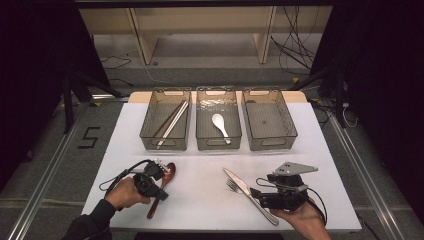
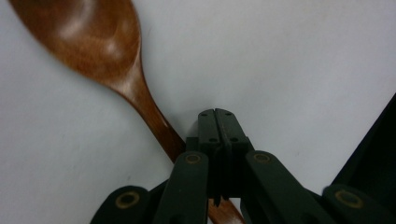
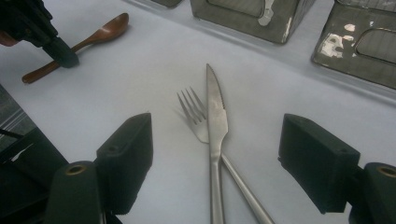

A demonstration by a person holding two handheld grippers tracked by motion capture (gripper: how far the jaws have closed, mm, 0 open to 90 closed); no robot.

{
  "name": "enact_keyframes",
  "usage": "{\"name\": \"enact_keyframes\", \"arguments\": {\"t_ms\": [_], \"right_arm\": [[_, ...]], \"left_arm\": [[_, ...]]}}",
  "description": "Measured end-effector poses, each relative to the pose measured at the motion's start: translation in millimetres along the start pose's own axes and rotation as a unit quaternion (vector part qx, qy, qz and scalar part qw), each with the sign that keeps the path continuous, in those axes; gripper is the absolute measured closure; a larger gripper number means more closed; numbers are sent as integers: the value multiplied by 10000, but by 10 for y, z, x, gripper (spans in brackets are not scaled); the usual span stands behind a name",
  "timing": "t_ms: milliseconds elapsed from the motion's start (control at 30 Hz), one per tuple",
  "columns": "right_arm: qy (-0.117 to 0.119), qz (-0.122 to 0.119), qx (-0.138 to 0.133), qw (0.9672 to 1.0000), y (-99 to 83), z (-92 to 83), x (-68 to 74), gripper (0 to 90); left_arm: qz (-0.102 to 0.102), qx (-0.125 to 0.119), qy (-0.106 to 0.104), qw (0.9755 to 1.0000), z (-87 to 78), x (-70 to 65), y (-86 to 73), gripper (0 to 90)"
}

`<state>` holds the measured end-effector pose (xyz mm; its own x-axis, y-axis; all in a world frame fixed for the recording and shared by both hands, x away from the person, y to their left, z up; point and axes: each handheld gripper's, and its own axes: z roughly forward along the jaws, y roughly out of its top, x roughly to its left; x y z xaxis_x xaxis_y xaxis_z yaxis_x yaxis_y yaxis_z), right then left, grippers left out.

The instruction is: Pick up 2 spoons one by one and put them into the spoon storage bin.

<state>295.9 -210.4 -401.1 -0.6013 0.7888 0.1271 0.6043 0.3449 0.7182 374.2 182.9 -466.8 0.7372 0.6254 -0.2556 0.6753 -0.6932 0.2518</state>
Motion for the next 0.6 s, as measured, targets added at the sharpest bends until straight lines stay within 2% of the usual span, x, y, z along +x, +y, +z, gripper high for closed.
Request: {"name": "enact_keyframes", "arguments": {"t_ms": [200, 300, 333, 500, 600], "right_arm": [[11, 6, -6, 10000, 0, -6, -4, 270], [10, 0, -10, 10000, 2, -4, -1, 271], [9, -2, -9, 10000, 3, -4, -1, 271], [1, -8, -4, 10000, 4, -5, -1, 271], [8, -12, -4, 10000, 3, -1, 0, 271]], "left_arm": [[-248, 71, 130, 9996, -67, 107, -102, 886], [-211, 109, 203, 9995, -80, 121, -116, 886], [-272, 107, 242, 9993, -83, 118, -118, 886], [-272, 87, 380, 9989, -108, 144, -132, 885], [-210, -95, 233, 9995, -168, 160, -128, 857]]}}
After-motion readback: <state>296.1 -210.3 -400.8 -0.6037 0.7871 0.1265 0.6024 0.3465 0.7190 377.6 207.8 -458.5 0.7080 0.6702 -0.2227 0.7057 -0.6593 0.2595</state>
